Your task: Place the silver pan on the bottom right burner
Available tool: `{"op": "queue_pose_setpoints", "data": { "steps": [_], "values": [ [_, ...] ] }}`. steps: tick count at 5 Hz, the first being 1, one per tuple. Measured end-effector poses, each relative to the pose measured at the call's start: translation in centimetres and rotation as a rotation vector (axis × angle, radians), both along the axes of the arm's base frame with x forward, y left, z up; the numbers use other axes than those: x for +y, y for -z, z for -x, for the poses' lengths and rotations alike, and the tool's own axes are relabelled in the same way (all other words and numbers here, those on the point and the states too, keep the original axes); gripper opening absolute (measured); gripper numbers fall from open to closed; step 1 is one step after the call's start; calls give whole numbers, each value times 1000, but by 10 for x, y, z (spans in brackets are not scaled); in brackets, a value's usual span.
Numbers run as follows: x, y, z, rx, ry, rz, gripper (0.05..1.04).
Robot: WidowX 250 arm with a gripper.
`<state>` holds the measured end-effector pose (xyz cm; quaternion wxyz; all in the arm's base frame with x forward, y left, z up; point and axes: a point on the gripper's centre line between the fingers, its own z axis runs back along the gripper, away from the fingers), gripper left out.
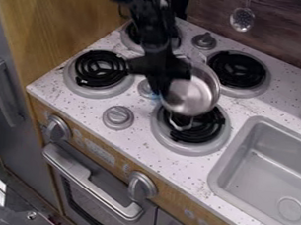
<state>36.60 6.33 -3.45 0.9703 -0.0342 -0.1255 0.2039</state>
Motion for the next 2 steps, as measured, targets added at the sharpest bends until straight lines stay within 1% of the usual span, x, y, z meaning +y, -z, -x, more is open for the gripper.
{"op": "queue_pose_setpoints", "data": {
  "steps": [1,2],
  "values": [
    [-4,8,-2,59,11,18,70],
    [-6,13,3,120,-9,25,99]
  ]
}}
